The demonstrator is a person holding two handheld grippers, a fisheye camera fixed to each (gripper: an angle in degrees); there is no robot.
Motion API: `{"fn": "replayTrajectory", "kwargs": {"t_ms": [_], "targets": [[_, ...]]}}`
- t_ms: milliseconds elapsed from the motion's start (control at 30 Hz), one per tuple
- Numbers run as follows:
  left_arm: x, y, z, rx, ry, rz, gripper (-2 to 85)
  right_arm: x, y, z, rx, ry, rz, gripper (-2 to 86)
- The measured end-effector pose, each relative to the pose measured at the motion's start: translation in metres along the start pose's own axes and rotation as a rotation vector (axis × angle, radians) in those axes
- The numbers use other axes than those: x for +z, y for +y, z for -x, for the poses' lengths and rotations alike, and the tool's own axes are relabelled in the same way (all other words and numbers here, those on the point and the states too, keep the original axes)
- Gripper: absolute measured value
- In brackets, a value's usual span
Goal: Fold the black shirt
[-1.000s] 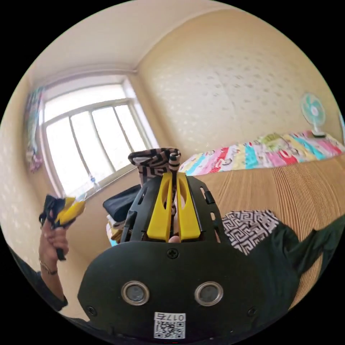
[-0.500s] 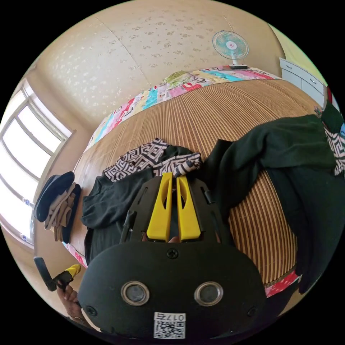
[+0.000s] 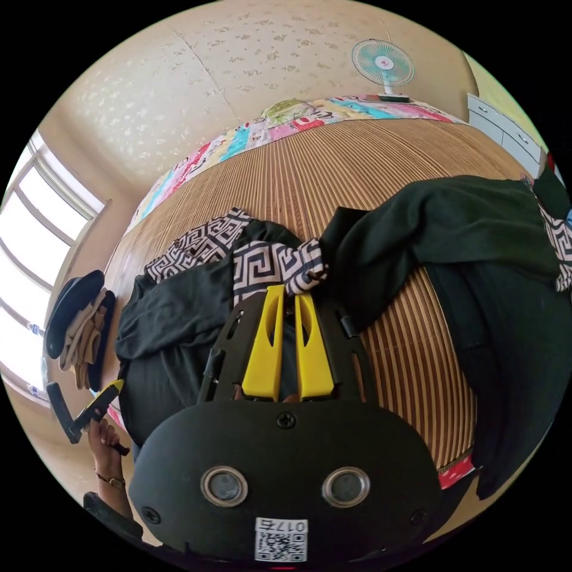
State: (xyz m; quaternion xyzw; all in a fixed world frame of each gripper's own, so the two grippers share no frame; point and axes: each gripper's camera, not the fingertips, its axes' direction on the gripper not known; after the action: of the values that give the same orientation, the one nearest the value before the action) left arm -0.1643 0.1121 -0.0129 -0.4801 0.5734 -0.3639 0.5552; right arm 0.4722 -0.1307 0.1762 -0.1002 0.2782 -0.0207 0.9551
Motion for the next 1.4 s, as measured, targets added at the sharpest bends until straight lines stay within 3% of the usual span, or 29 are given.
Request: {"fn": "replayTrajectory", "kwargs": {"t_ms": [133,233,333,433,533,667,867,1033,1233,1400], "targets": [[-0.027,0.024,0.046,-0.195,0.186,-0.166,-0.4,0.003,-0.004,-0.008,0.003,-0.02,0.004,1.3],[-0.024,0.044,0.075,-0.353,0.254,-0.16,0.2,0.006,-0.006,-0.014,-0.01,-0.069,0.016,1.3],[-0.025,0.043,0.084,-0.384,0.33,-0.167,3.0,0.006,-0.007,-0.024,0.01,-0.112,0.021,1.5],[-0.039,0.026,0.085,-0.38,0.309,-0.219,9.4,0.004,-0.006,-0.032,0.027,-0.142,0.015,1.8],[-0.046,-0.011,0.086,-0.356,0.286,-0.245,10.1,0.0,-0.004,-0.039,0.041,-0.169,0.009,2.5],[-0.012,-0.073,0.087,-0.328,0.218,-0.082,10.9,-0.008,-0.001,-0.042,0.03,-0.184,0.005,4.4],[0.021,-0.123,0.082,-0.267,0.071,0.004,1.6,-0.045,0.022,-0.036,-0.044,-0.139,-0.039,7.4],[0.032,-0.14,0.085,-0.204,0.019,0.016,0.0,-0.097,0.075,-0.038,-0.109,-0.149,-0.115,6.9],[0.026,-0.133,0.091,-0.185,0.008,-0.003,5.5,-0.155,0.115,-0.057,-0.159,-0.025,-0.139,6.9],[-0.029,-0.047,0.047,-0.046,0.012,-0.21,7.7,-0.242,0.112,-0.144,0.053,-0.011,-0.299,7.3]]}}
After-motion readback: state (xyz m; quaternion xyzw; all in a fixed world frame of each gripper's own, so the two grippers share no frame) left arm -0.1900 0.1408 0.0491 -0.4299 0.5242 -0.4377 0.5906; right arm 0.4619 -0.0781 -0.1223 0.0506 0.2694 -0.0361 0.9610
